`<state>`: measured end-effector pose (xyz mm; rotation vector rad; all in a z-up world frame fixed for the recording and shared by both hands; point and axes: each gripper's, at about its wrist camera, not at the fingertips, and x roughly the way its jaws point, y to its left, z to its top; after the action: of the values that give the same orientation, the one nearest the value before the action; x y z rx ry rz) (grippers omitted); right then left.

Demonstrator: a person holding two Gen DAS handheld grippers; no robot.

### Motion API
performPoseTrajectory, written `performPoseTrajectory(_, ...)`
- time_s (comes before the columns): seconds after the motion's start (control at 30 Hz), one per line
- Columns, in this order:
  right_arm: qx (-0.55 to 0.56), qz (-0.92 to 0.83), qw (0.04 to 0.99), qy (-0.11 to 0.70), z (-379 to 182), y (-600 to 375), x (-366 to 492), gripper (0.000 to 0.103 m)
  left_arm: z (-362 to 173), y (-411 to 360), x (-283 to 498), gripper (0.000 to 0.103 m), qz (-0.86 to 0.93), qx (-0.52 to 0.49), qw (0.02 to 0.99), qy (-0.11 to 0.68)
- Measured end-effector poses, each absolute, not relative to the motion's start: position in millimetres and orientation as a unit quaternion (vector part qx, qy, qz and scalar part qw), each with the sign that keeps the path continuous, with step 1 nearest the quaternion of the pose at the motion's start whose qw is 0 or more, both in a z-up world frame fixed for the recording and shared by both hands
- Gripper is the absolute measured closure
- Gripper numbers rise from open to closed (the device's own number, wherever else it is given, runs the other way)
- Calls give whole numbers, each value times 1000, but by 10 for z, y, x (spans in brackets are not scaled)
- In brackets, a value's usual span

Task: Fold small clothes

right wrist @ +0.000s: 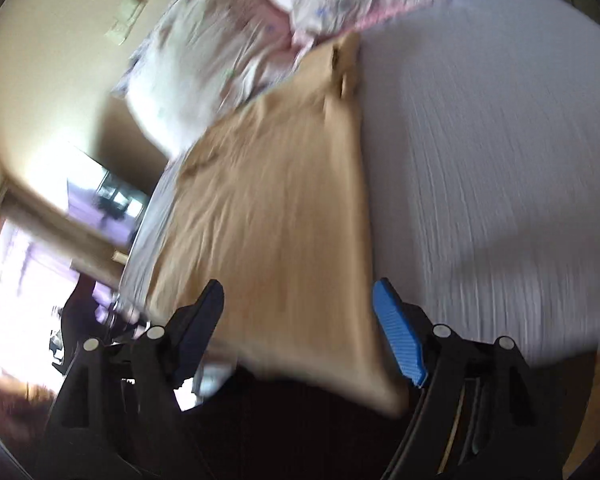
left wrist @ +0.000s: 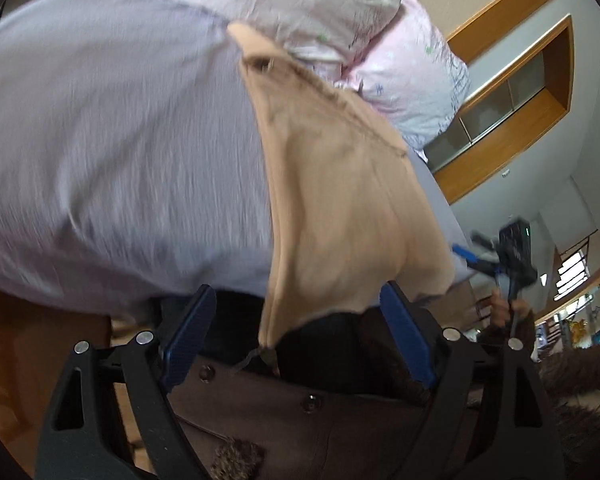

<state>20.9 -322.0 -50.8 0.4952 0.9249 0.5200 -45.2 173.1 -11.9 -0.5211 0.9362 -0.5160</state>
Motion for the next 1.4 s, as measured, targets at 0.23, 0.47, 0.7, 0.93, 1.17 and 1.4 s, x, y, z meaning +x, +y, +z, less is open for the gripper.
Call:
performPoseTrajectory(0.23, 255, 222, 818, 465, -1014, -3431, -195, 26, -315, 1547, -325, 20, -258, -257, 813, 455)
performPoseTrajectory(0.47, 287, 310, 780, 462, -1285, -3262, 33, 96, -473, 1432, -218, 69, -276, -298, 787, 464)
performPoseTrajectory(0.7, 262, 363, 818, 362, -682, -3247, -130, 97, -212, 1504, -221, 99, -302, -310, 780, 451)
performPoseTrajectory(0.93, 247, 351, 870, 242, 297, -3144, 697, 98, 726, 1644, 581, 99, -264, -266, 856, 356)
performPoseTrajectory(1.17, 292, 228, 887, 277, 423, -2920, 2657, 97, 706, 1656, 2324, 99, -152, -279, 873, 370)
performPoseTrajectory(1.4, 325, 139, 870, 345, 72, -2807, 3705, 97, 246, 1777, 3243, 99, -111, -339, 832, 425)
